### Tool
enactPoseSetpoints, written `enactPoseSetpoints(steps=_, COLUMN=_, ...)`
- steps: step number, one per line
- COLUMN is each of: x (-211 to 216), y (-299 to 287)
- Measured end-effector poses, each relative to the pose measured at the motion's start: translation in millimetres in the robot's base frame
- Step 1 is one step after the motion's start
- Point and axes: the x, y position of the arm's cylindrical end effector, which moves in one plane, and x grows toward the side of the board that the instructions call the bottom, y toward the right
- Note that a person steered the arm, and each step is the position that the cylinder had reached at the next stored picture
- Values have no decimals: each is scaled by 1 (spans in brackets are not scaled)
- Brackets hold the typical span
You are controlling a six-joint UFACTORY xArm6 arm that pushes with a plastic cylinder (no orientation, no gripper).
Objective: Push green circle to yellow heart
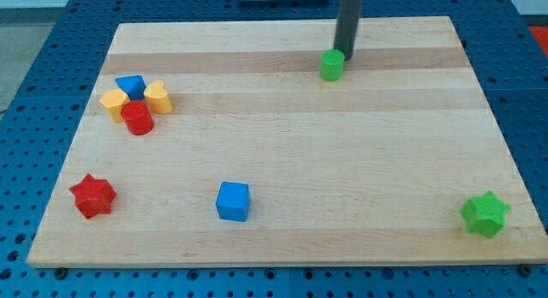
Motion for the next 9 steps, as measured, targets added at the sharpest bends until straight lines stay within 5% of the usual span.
enactPoseSetpoints(steps=6, x=20, y=-124)
enactPoseSetpoints(steps=9, x=3, y=-71)
